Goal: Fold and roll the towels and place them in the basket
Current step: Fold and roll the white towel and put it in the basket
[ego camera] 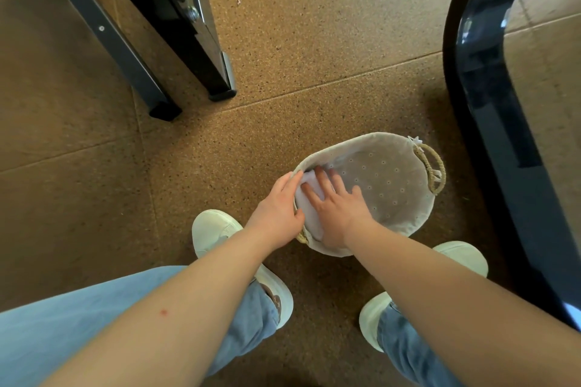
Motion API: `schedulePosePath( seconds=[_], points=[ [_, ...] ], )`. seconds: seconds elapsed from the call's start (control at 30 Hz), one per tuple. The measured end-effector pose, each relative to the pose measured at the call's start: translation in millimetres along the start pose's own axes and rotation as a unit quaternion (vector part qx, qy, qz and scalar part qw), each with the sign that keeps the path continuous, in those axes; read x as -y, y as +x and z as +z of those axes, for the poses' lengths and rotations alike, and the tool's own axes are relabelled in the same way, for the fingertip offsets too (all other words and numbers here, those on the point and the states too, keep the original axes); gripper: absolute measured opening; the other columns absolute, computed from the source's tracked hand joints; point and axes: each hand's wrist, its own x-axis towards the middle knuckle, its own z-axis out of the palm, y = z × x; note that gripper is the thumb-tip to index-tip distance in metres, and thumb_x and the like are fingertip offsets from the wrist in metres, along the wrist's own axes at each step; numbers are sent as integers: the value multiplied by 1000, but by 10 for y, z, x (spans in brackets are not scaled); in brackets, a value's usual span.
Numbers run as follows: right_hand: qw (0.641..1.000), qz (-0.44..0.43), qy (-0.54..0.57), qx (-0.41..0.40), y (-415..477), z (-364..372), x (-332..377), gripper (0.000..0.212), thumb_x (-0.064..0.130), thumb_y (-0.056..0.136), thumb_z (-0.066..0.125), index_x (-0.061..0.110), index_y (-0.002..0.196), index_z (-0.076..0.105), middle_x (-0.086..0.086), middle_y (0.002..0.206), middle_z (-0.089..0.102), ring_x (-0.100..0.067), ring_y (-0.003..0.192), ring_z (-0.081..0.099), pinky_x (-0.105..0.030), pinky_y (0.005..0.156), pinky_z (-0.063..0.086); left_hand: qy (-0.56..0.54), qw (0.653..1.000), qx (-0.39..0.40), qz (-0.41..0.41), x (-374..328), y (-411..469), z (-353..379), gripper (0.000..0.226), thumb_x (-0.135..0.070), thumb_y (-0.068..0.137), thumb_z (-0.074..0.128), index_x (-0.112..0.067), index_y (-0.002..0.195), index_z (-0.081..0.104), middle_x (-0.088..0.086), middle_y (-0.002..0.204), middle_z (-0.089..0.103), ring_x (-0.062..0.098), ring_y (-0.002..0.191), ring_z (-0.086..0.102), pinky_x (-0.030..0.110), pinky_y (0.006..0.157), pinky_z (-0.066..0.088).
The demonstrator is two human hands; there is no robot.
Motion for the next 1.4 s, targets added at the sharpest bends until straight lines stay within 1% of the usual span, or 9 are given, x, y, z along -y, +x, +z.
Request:
schedulePosePath(
  seconds=[0.07, 0.13, 0.23, 0.37, 0.5, 0.7, 0.93, 1.1, 1.4],
  points=[
    [998, -59, -13, -29, -51, 6, -42, 105, 53, 91, 58, 23, 162, -14, -7, 167, -26, -37, 154, -20, -60, 114, 33, -5, 1000, -1, -1, 1, 1, 8, 78, -19, 97, 56, -31, 163, 15, -8, 169, 14, 20, 149, 34, 42, 119, 36],
    [996, -88, -2, -9, -55, 37, -78, 105, 49, 92, 60, 25, 162, -14, -1, 167, -27, -37, 154, -22, -57, 113, 40, -9, 1000, -3, -4, -1, 4, 12, 78, -19, 97, 56, -32, 163, 15, -7, 169, 14, 20, 150, 34, 42, 120, 35],
    [998, -55, -11, 3, 24, 48, -1, 105, 44, 94, 62, 27, 162, -15, 1, 165, -32, -40, 153, -23, -54, 105, 48, -9, 1000, -2, -8, -12, 2, 4, 78, -18, 97, 56, -31, 162, 16, -8, 169, 13, 21, 149, 35, 41, 119, 36],
    [999, -23, -32, -13, 84, 34, 147, 92, 41, 100, 54, 26, 163, -11, -3, 167, -29, -41, 153, -22, -57, 101, 46, 4, 1000, 11, -7, -27, 8, -29, 80, -20, 97, 58, -30, 163, 15, -7, 170, 11, 22, 150, 33, 40, 119, 36],
    [999, -25, -32, -1, -1, -63, 107, 95, 40, 98, 59, 29, 163, -10, 0, 168, -27, -39, 155, -19, -57, 108, 41, 44, 998, 32, -13, -61, -33, -93, 84, -34, 98, 61, -32, 163, 9, -7, 171, 4, 27, 152, 32, 44, 119, 37],
    [1000, 6, 11, -19, -420, -396, -123, 95, 33, 96, 68, 29, 164, 1, 0, 172, -13, -32, 158, -11, -57, 117, 32, 113, 993, 9, -17, -363, -264, -319, 98, -48, 92, 69, -31, 164, 5, 2, 172, 6, 31, 156, 15, 45, 123, 24],
    [983, 85, 97, -130, -1151, -978, -288, 89, 45, 97, 65, 31, 163, 8, -4, 173, -3, -32, 158, 2, -56, 119, 33, 146, 988, -35, 23, -957, -697, -747, 105, -50, 87, 75, -33, 163, 5, 1, 171, 6, 30, 157, 11, 50, 125, 24],
    [966, 96, 134, -199, -1703, -1415, -337, 88, 46, 97, 64, 31, 164, 8, -4, 173, -1, -31, 158, 4, -56, 121, 31, 164, 980, -81, 83, -1466, -1015, -1026, 104, -48, 87, 76, -35, 163, 5, -2, 171, 7, 27, 157, 12, 49, 124, 26],
    [928, 104, 172, -315, -2851, -1902, -597, 85, 35, 93, 70, 31, 161, 19, -6, 171, 12, -36, 154, 21, -56, 117, 38, 178, 957, -145, 179, -2454, -1522, -1097, 102, -42, 85, 80, -32, 162, 14, -3, 169, 14, 25, 155, 19, 49, 122, 32]
  ],
)
